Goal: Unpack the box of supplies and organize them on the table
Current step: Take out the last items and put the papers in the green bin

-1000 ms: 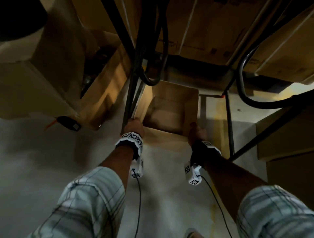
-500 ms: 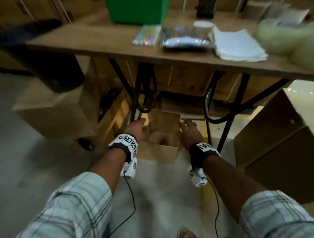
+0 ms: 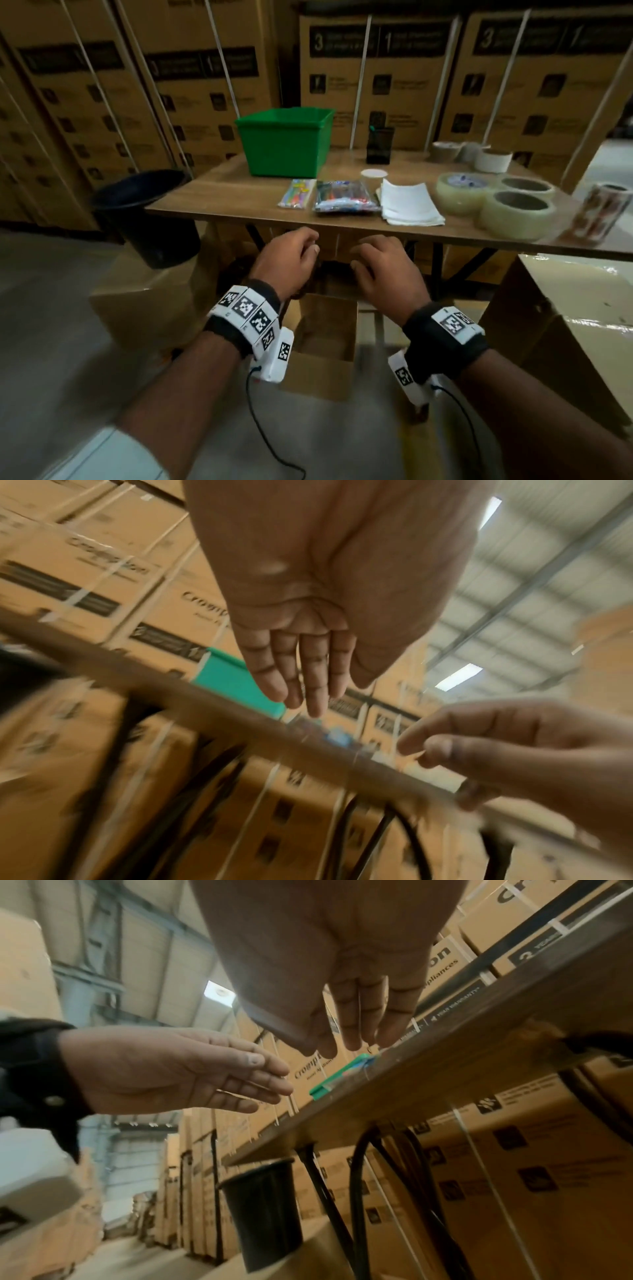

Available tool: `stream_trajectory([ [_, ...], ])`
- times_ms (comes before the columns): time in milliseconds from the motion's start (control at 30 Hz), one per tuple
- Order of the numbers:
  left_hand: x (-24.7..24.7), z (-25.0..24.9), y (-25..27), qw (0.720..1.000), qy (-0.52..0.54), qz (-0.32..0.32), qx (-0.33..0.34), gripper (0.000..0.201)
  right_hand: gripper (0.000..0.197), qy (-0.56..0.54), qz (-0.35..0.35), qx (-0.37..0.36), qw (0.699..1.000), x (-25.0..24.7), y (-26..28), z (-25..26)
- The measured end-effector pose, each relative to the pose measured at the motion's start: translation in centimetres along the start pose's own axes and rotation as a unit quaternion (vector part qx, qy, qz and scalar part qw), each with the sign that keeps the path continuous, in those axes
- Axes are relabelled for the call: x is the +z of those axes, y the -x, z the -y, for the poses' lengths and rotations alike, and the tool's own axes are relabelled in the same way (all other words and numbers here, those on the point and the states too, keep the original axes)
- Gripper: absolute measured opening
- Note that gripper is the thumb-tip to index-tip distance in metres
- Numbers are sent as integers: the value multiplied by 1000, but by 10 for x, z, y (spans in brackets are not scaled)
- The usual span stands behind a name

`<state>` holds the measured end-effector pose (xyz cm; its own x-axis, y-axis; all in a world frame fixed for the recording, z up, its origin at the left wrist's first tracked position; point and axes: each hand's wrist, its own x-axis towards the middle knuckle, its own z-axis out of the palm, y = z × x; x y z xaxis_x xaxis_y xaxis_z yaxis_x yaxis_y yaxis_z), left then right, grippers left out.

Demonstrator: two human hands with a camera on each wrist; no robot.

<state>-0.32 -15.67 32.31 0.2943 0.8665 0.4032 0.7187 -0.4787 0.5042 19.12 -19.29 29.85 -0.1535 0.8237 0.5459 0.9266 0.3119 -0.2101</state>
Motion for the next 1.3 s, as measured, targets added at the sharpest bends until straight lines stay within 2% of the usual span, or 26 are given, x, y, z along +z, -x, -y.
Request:
stream_trajectory([
  [167, -12, -6, -60, 999, 35, 5, 28, 29, 23, -27, -24, -1, 999, -7, -52, -16],
  [300, -30, -24, -111, 996, -26, 64, 52, 26, 22, -18, -20, 13, 1000, -24, -92, -29],
  [433, -40, -46, -157, 988, -38, 140, 43, 22, 17, -28, -4, 76, 997, -47, -130, -44],
  [533, -50, -72, -175, 982, -3, 186, 16, 21, 17, -21, 42, 121, 992, -77, -148, -50],
  [633, -67, -90, -186, 976, 18, 215, -7, 22, 19, -26, 72, 130, 989, -105, -162, -51],
  [833, -81, -106, -222, 965, -14, 262, 13, 28, 21, 6, 157, 151, 976, -133, -194, -54],
  [1033, -69, -96, -252, 952, -32, 300, 44, 27, 26, 14, 179, 200, 963, -127, -205, -65],
  [1167, -47, -89, -263, 945, -39, 320, 52, 29, 35, -2, 215, 243, 946, -121, -200, -76],
  [1300, -17, -86, -269, 939, -62, 332, 64, 31, 42, 11, 211, 283, 936, -112, -189, -95],
])
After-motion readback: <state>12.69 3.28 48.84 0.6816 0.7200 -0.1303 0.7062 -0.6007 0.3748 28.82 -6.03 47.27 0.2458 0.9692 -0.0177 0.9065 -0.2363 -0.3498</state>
